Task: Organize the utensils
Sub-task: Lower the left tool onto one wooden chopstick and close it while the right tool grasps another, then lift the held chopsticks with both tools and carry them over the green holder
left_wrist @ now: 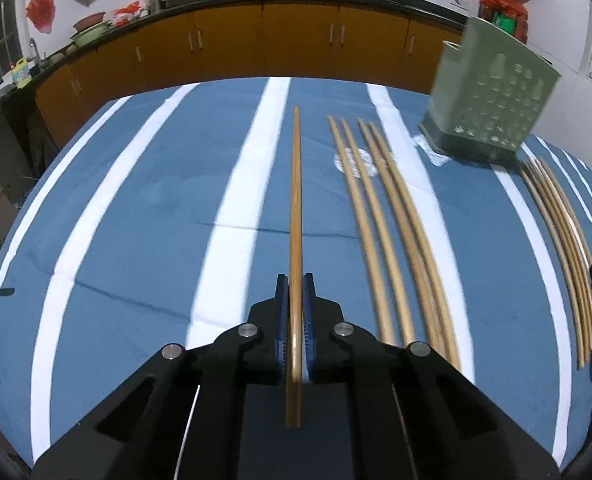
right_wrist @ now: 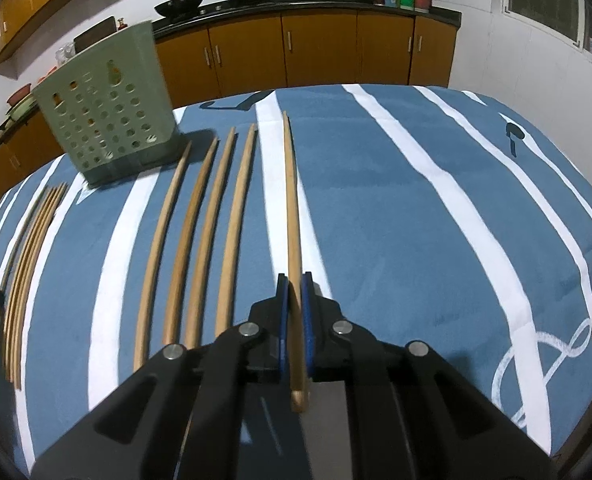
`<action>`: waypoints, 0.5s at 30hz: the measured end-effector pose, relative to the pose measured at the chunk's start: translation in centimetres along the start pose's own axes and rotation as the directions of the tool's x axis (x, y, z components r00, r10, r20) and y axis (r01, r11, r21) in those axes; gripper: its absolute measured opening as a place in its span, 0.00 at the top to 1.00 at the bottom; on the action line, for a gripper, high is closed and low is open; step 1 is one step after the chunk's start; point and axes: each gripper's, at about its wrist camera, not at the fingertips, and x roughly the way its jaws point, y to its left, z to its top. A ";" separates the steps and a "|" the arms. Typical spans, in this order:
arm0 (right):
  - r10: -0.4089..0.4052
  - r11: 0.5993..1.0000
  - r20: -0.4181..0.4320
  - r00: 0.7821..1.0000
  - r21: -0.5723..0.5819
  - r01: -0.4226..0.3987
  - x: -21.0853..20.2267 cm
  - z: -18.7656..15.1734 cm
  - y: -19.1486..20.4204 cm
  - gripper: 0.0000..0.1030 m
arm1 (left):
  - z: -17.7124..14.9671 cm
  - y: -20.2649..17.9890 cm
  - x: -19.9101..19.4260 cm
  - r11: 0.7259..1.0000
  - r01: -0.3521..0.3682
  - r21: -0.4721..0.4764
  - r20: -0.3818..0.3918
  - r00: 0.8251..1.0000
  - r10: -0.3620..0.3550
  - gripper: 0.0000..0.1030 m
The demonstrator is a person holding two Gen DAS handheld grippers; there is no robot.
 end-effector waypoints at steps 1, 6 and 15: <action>-0.003 1.000 0.004 1.000 0.000 0.003 0.1 0.1 0.0 0.92 | 0.0 0.1 0.0 1.000 -0.003 -0.001 0.003 1.000 0.003 0.92; 0.002 1.000 0.005 1.000 0.010 -0.002 0.2 0.2 -0.2 0.92 | -0.4 -0.1 -0.1 1.000 -0.025 0.011 0.025 0.999 0.025 0.92; 0.008 1.000 0.006 1.000 0.008 -0.008 0.1 -0.1 -0.3 0.92 | -0.6 0.0 -0.3 1.000 -0.013 0.002 0.027 1.000 0.013 0.92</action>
